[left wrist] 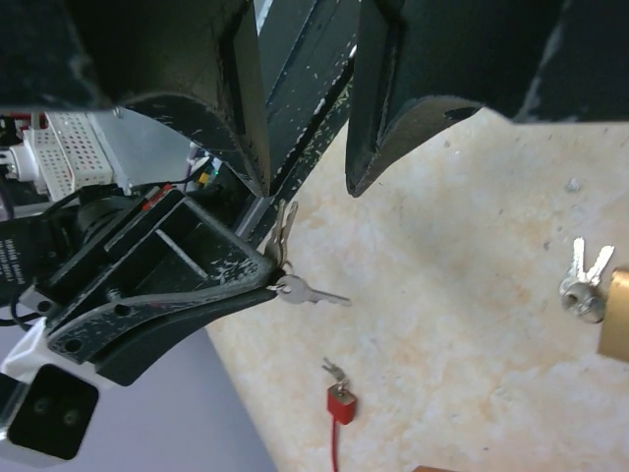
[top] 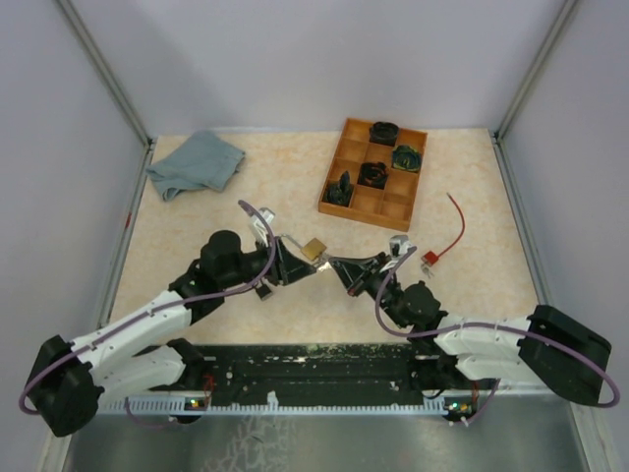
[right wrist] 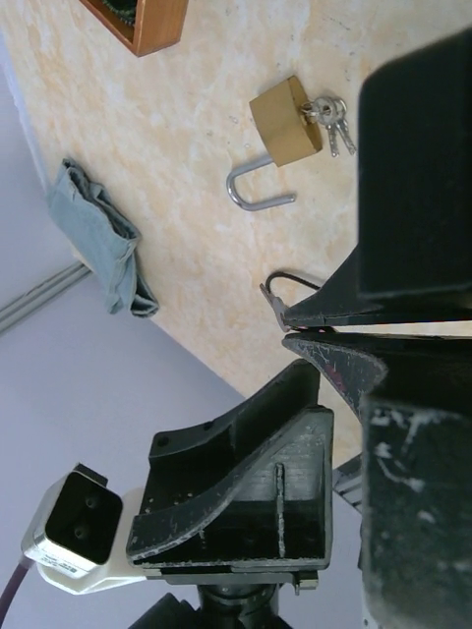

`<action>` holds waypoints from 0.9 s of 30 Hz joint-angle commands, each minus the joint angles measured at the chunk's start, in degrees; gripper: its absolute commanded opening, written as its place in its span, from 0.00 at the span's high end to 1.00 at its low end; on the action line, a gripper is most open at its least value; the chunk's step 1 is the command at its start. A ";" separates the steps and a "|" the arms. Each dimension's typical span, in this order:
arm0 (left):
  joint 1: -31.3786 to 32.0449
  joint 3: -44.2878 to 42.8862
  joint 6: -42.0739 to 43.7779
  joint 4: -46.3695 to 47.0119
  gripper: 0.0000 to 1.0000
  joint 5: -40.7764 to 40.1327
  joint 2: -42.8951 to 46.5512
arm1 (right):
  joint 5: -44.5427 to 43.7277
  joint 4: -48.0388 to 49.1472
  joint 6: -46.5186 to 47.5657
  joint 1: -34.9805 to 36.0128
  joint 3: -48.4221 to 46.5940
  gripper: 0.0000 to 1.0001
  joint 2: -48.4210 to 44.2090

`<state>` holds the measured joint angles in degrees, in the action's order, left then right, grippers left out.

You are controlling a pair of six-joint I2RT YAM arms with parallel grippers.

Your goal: Unlock with the key

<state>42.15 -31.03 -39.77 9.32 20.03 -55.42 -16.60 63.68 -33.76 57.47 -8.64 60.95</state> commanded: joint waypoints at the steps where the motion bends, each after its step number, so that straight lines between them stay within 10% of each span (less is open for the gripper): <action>1: 0.12 0.27 -0.39 11.34 0.58 5.52 -2.49 | 0.64 6.58 -1.70 -0.61 0.59 1.00 0.50; 16: 0.21 1.05 -3.58 16.99 0.68 9.09 -6.43 | 2.11 11.47 -2.07 -0.61 1.57 1.00 2.49; 27: 0.21 1.82 -4.43 19.04 0.93 10.81 -6.25 | 2.60 14.04 -2.02 -0.61 1.73 1.00 2.96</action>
<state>42.17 -29.85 -43.88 25.41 28.99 -61.87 -14.87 72.84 -35.18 57.45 -7.09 63.44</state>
